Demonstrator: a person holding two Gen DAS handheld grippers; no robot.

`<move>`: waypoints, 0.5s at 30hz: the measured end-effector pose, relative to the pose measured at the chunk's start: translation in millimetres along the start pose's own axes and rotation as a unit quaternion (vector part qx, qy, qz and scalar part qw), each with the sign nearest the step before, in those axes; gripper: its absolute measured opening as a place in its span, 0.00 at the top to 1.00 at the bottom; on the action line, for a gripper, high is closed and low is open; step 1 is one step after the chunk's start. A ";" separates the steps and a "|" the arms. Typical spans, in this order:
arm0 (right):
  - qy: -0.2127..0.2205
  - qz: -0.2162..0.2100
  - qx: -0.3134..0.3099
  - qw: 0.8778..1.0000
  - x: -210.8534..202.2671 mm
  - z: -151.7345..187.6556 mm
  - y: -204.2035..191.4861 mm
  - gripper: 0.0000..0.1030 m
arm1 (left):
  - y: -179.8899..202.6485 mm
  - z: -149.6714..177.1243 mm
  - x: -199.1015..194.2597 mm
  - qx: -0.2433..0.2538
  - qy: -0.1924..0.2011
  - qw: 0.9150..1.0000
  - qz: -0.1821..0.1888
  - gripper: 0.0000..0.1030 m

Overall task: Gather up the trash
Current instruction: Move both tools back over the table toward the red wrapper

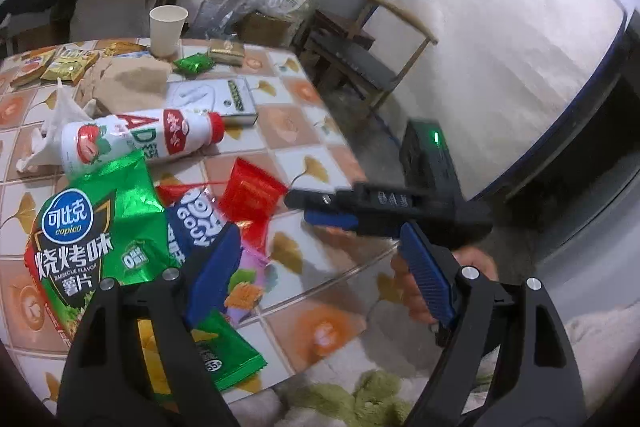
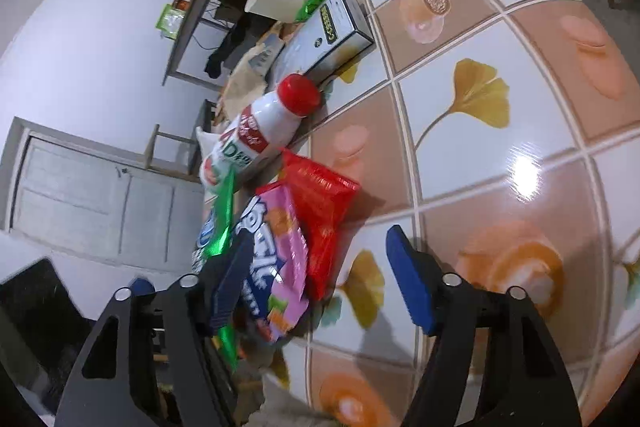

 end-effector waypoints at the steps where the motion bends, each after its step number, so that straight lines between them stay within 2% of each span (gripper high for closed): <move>1: 0.001 0.009 0.001 1.000 5.1 -2.1 1.6 0.39 | -2.2 4.1 4.6 0.000 -0.005 1.000 -0.005 0.25; 5: -0.001 0.010 0.009 1.000 22.3 -7.4 4.6 0.46 | -14.9 6.7 7.8 -0.014 -0.010 1.000 -0.012 0.36; 9: 0.003 0.013 0.002 1.000 28.7 -11.7 2.8 0.53 | -27.8 -1.3 -4.0 -0.022 0.012 0.999 -0.024 0.39; 15: -0.002 0.021 -0.003 1.000 39.2 -15.2 2.0 0.72 | -47.7 -22.6 -23.4 -0.029 0.040 0.997 -0.052 0.42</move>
Point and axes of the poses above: each gripper's, at about its wrist camera, not at the fingertips, and x roughly the way its jaws point, y to its right, z to its underside, the point moved 2 cm from there along x, roughly the way its jaws point, and after that the axes turned 9 degrees about -x, right-handed, at the moved point
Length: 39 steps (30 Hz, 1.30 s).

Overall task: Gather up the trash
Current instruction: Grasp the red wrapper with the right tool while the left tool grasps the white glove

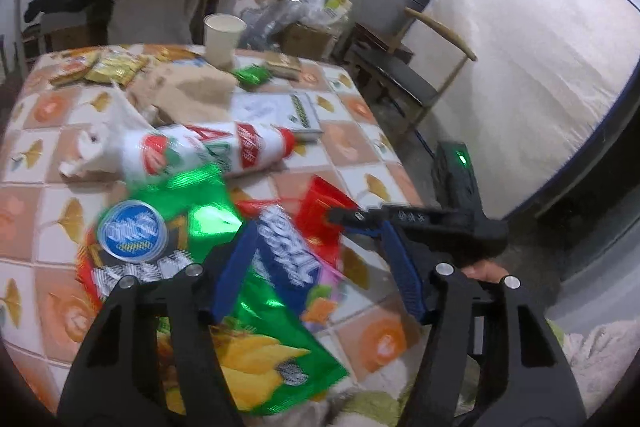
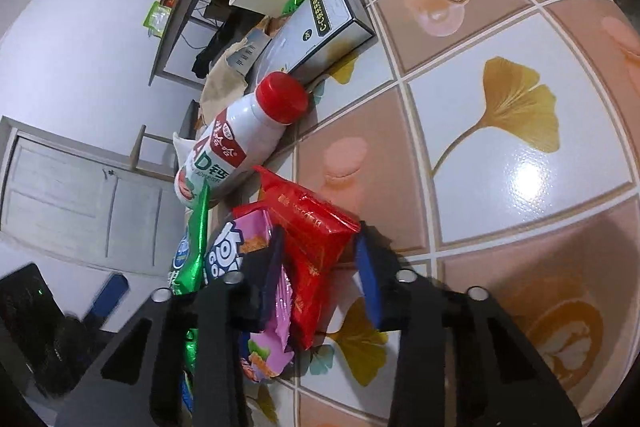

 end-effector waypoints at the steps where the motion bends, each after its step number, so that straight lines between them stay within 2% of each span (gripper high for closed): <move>1: 0.000 0.002 -0.001 1.000 0.9 0.3 0.0 0.75 | -5.6 -6.1 -3.2 -0.004 0.006 1.000 -0.007 0.42; 6: 0.004 0.016 -0.013 1.000 -1.3 -0.7 -0.4 0.81 | -42.9 -41.1 -12.7 -0.046 0.028 0.998 -0.033 0.42; 8: 0.006 0.021 -0.018 1.000 -3.7 -1.8 -0.6 0.83 | -64.2 -59.9 -11.9 -0.074 0.030 0.996 -0.038 0.46; 10: 0.010 0.025 -0.022 0.999 -6.2 -3.0 -0.2 0.84 | -87.8 -79.7 -3.4 -0.098 0.030 0.994 -0.045 0.47; 11: 0.011 0.025 -0.023 0.999 -7.2 -2.9 0.3 0.84 | -99.8 -88.3 2.5 -0.102 0.026 0.993 -0.051 0.47; 13: 0.011 0.024 -0.021 0.999 -7.7 -3.1 1.6 0.85 | -123.6 -105.3 20.2 -0.105 0.015 0.990 -0.094 0.47; 16: 0.011 0.023 -0.021 0.999 -7.0 -3.7 2.6 0.85 | -154.5 -120.8 48.7 -0.111 -0.013 0.985 -0.133 0.47; 19: 0.012 0.022 -0.021 0.999 -9.0 -3.9 1.9 0.85 | -174.1 -125.6 69.6 -0.119 -0.036 0.981 -0.146 0.47; 21: 0.013 0.022 -0.022 0.999 -11.0 -5.0 1.0 0.86 | -179.5 -125.6 78.6 -0.122 -0.049 0.981 -0.139 0.54; 23: 0.015 0.022 -0.025 0.999 -12.9 -5.6 -0.4 0.87 | -183.8 -123.2 85.7 -0.132 -0.063 0.981 -0.127 0.69; 24: 0.016 0.022 -0.026 0.999 -13.8 -6.0 -1.2 0.87 | -185.2 -122.2 87.5 -0.137 -0.067 0.981 -0.122 0.72; 26: 0.018 0.022 -0.028 0.999 -16.1 -6.7 -2.8 0.88 | -185.2 -120.5 88.6 -0.139 -0.067 0.981 -0.115 0.83; 29: 0.024 0.027 -0.034 0.999 -22.0 -7.2 -5.5 0.89 | -182.1 -119.2 85.4 -0.131 -0.056 0.984 -0.108 0.94; 32: 0.031 0.028 -0.036 0.998 -28.2 -7.8 -7.6 0.89 | -178.6 -120.2 79.7 -0.127 -0.045 0.985 -0.104 0.98; 39: 0.047 0.032 -0.040 0.998 -41.5 -10.4 -10.5 0.90 | -165.1 -125.2 57.1 -0.107 -0.004 0.988 -0.109 0.99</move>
Point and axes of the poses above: each gripper's, at about its wrist camera, not at the fingertips, and x roughly the way its jaws point, y to its right, z to its underside, the point moved 2 cm from there along x, roughly the way its jaws point, and after that the axes turned 9 degrees about -x, right-handed, at the moved point
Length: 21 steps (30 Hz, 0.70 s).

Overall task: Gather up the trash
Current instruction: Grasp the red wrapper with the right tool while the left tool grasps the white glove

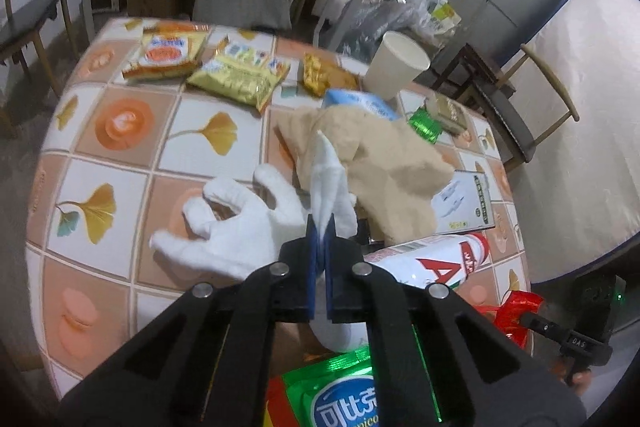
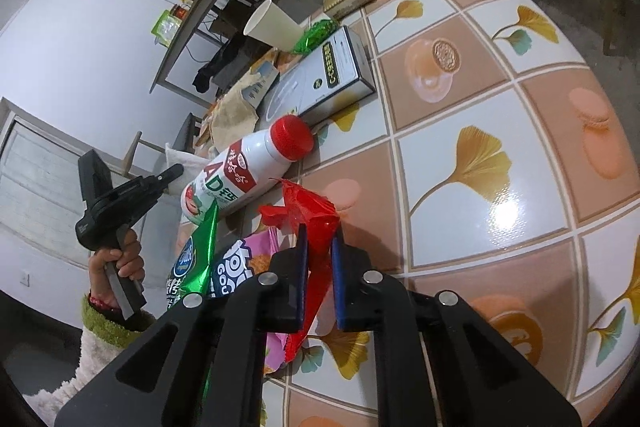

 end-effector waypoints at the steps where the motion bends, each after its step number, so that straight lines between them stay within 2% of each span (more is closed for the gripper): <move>1: 0.001 0.001 0.000 1.000 -1.0 -0.1 0.0 0.90 | 1.8 0.4 -5.4 0.002 0.007 1.000 0.000 0.99; 12: 0.017 -0.002 0.012 1.000 -14.7 -1.4 7.6 0.90 | 21.5 5.0 -60.0 0.033 0.067 0.997 0.005 0.99; 21: 0.036 -0.004 0.012 0.999 -30.3 -3.7 8.3 0.90 | 47.1 4.1 -102.8 0.065 0.114 0.991 0.019 0.99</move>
Point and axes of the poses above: each gripper's, at about its wrist camera, not at the fingertips, and x roughly the way its jaws point, y to its right, z to its underside, the point moved 2 cm from there along x, roughly the way its jaws point, and after that the axes turned 9 degrees about -x, right-handed, at the moved point
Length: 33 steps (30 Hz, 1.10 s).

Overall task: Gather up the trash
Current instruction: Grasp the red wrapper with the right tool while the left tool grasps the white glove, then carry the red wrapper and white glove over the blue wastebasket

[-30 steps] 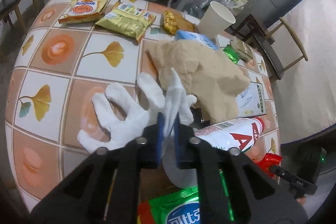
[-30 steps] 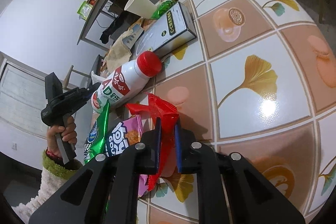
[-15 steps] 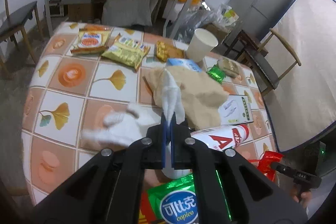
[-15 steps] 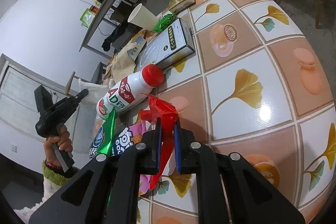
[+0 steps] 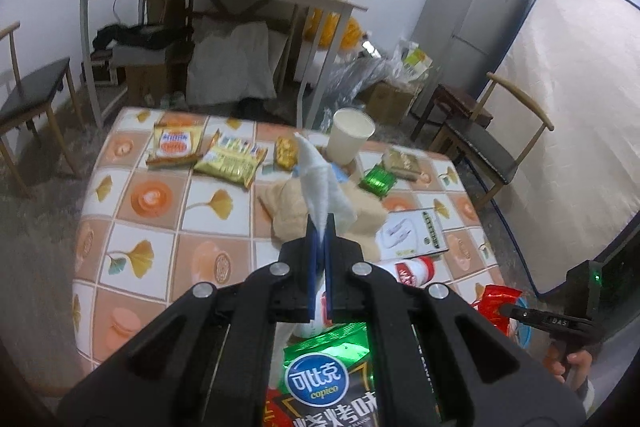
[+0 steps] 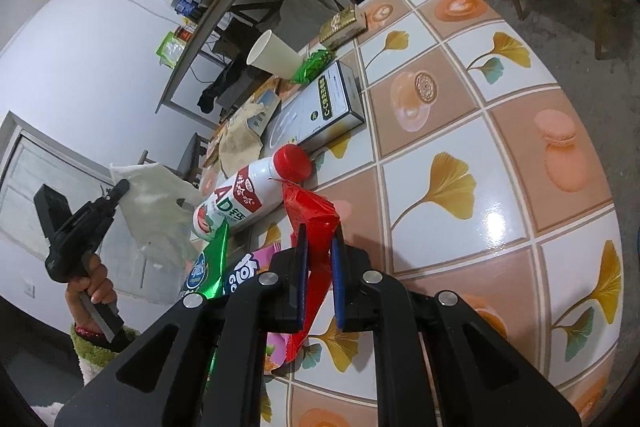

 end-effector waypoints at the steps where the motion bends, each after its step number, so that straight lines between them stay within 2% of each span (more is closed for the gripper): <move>1: 0.001 0.000 0.000 1.000 -1.7 -0.2 0.2 0.90 | 2.9 -1.1 -3.0 0.004 0.004 1.000 0.001 0.99; 8: 0.014 -0.005 0.003 1.000 -12.1 -2.6 1.0 0.90 | 26.3 -9.0 -25.6 0.025 0.033 0.999 0.013 0.99; 18: 0.043 -0.009 0.008 0.999 -37.2 -8.2 5.8 0.90 | 87.4 -13.1 -54.2 0.076 0.056 0.994 0.064 0.99; 24: 0.067 -0.011 0.013 0.998 -60.0 -9.9 12.2 0.90 | 131.8 -4.4 -48.5 0.108 0.042 0.988 0.099 0.99; 33: 0.115 0.004 0.034 0.993 -112.3 -6.2 39.0 0.90 | 203.8 22.2 -22.3 0.158 -0.006 0.977 0.143 0.99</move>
Point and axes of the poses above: each gripper's, at about its wrist camera, not at the fingertips, and x roughly the way its jaws point, y to its right, z to its underside, the point moved 2 cm from there along x, roughly the way its jaws point, and after that the axes turned 9 degrees about -x, right-handed, at the moved point
